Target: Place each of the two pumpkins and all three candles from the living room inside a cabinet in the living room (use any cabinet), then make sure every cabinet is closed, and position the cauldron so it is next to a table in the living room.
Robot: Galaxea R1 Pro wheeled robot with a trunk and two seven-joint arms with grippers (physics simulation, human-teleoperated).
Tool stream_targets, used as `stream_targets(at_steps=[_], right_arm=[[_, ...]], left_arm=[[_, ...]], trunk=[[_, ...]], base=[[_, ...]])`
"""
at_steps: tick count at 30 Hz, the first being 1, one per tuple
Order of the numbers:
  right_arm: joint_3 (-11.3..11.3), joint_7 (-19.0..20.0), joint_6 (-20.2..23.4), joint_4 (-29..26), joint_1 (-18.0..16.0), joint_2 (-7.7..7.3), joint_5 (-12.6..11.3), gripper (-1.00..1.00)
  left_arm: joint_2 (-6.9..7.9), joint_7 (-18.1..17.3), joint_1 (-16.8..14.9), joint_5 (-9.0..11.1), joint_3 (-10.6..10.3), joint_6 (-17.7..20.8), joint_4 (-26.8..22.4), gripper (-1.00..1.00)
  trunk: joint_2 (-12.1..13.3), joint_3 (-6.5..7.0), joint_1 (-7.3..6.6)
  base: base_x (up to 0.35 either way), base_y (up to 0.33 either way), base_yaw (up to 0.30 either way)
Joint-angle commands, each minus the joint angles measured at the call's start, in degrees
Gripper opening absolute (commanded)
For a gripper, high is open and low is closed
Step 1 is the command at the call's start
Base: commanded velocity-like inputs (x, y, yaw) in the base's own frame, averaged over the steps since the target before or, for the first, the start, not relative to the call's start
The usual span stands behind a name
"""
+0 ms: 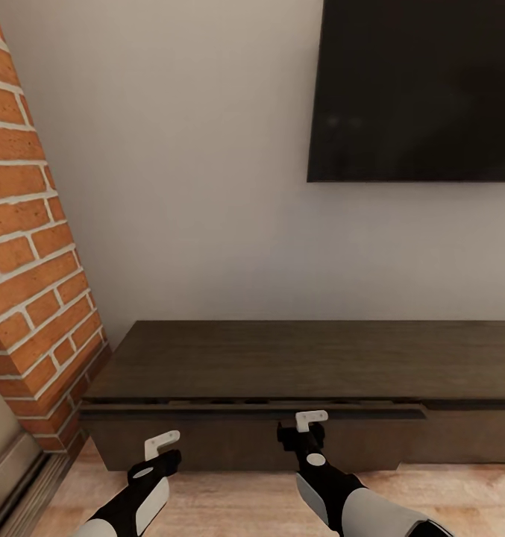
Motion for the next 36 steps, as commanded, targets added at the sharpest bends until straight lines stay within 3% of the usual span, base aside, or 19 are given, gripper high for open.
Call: stream_targets(at_steps=[1,28,36], right_arm=[[1.17,-0.24,-0.24,-0.05,-0.09,0.01,-0.01,1.0],[1.14,-0.24,-0.24,-0.05,-0.09,0.01,0.0,1.0],[1.14,-0.24,-0.24,-0.05,-0.07,0.01,0.0,1.0]], left_arm=[[0.04,0.41,-0.03,0.46,-0.49,-0.02,-0.05,1.0],[0.04,0.41,-0.03,0.55,-0.47,-2.19,-0.05,1.0],[0.04,0.41,-0.03,0.55,-0.41,-2.13,-0.05,1.0]], trunk=[[-0.03,-0.04,-0.02],[-0.03,-0.04,-0.02],[-0.03,-0.04,-0.02]], base=[[0.014,0.0,0.0],[0.043,0.0,0.0],[-0.157,0.0,0.0]])
